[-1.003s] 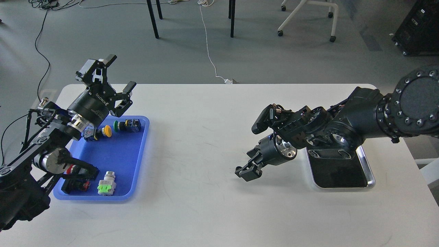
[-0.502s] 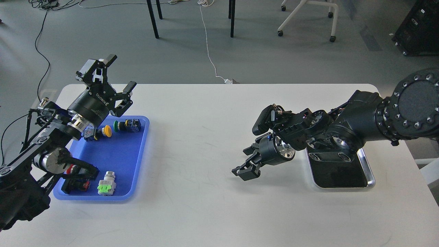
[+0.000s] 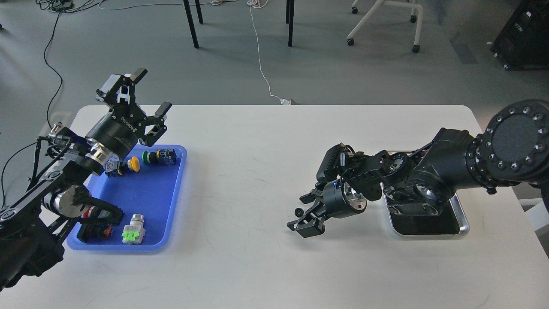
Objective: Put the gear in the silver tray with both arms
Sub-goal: 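Lower the right gripper over the black gear, then close the right gripper on the gear and lift it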
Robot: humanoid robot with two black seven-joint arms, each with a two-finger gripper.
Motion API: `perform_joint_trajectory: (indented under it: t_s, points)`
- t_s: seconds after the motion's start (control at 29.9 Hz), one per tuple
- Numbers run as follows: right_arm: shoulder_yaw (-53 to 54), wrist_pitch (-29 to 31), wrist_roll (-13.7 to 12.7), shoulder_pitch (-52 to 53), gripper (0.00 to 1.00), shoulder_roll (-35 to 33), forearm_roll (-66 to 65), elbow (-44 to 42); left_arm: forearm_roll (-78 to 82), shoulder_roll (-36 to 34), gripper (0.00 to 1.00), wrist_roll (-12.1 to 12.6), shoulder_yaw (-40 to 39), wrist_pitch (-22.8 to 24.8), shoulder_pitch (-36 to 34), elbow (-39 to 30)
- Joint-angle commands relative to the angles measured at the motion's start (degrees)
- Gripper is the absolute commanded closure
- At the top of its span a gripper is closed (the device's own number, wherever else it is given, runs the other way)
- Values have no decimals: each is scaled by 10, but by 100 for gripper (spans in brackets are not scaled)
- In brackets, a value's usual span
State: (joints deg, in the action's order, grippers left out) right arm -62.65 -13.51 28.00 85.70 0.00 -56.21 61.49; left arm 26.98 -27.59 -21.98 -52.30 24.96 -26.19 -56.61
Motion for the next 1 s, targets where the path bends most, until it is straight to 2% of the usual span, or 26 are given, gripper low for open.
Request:
perform_joint_trajectory:
  t_s: [0.0,0.27,0.33,0.4,0.57,0.97]
  points:
    - [0,-8,0,-1,16,0,-11,-8,0,-1,2,0,-1,0,0,0]
    - [0,-14,0,-19,17,0,-18,-28,0,-2,2,0,-5,0,1,0]
    - [1,-17,0,-24,21,0,-18,-30,0,-2,2,0,-5,0,0,0]
    - [0,-18,0,-26,28,0,-18,-30,0,-2,2,0,-5,0,1,0]
    - [1,-25,0,-30,33,0,-18,-31,0,-3,2,0,-5,1,1,0]
    - [2,-27,0,-43,34,0,-18,-44,0,-3,2,0,-5,1,1,0]
